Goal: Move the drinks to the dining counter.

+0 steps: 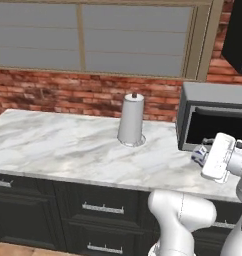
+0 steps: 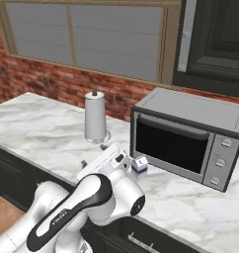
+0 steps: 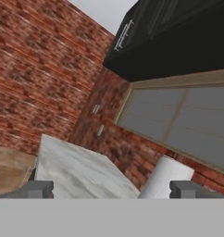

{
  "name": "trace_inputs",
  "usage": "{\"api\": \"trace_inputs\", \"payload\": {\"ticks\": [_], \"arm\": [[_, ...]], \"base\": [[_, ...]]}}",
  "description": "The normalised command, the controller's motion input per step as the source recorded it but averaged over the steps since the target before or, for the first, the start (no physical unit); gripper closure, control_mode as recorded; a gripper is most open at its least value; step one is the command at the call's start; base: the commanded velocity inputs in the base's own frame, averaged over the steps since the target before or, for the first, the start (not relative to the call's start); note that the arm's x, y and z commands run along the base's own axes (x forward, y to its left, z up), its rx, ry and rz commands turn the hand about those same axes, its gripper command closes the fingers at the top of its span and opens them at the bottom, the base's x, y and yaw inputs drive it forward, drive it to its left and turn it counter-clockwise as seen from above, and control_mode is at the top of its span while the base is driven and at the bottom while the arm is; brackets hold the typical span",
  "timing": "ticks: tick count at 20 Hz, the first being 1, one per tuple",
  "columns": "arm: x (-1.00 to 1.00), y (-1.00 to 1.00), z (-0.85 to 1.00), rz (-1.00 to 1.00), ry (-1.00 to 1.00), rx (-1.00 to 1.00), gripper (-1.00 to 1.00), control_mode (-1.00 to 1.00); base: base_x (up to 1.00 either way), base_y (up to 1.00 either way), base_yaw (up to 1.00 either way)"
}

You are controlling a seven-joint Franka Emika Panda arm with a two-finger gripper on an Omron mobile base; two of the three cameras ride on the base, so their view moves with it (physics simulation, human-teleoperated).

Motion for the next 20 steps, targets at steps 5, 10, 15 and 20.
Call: {"api": "trace_inputs", "payload": {"ticks": [5, 10, 15, 20], "arm": [[0.00, 0.00, 0.00, -0.02, 0.00, 0.00, -1.00, -1.00], [0.00, -0.22, 0.00, -0.01, 0.02, 0.00, -1.00, -1.00], [0.00, -0.72, 0.00, -0.01, 0.11, 0.01, -1.00, -1.00], [0.01, -0.82, -0.02, -0.03, 0.24, -0.01, -1.00, -1.00]], "base": [[0.00, 0.01, -0.10], [0.00, 0.00, 0.00], [0.00, 0.00, 0.00], [0.00, 0.00, 0.00]]}}
